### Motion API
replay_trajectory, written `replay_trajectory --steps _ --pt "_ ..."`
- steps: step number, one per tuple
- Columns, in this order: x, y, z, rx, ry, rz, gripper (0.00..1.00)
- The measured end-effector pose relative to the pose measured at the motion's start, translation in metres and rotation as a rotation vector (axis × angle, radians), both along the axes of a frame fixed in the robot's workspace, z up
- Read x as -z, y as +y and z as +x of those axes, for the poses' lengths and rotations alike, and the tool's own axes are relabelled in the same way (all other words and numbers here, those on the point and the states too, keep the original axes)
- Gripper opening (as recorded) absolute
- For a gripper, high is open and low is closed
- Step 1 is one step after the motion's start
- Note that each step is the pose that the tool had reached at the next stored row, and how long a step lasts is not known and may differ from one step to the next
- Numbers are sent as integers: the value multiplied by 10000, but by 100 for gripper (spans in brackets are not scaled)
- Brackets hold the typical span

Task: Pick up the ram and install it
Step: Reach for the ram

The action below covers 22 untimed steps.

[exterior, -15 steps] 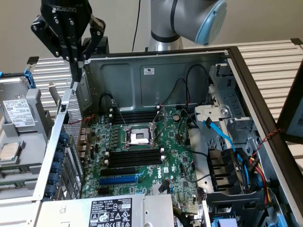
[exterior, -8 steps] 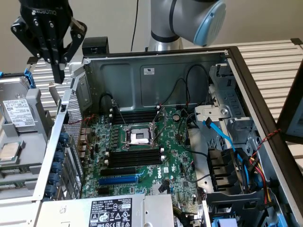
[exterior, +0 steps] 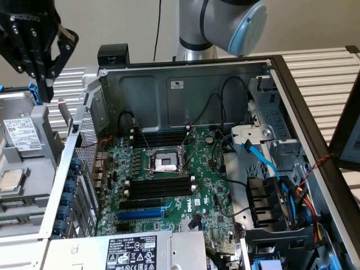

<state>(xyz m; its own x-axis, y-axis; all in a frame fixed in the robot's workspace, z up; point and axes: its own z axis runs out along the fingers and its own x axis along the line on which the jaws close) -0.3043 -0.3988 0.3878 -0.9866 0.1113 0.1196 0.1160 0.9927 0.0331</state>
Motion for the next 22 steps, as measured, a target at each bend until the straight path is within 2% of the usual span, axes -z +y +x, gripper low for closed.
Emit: replay_trajectory --steps 22 --pt "51 0 -1000 -1 575 -1 10"
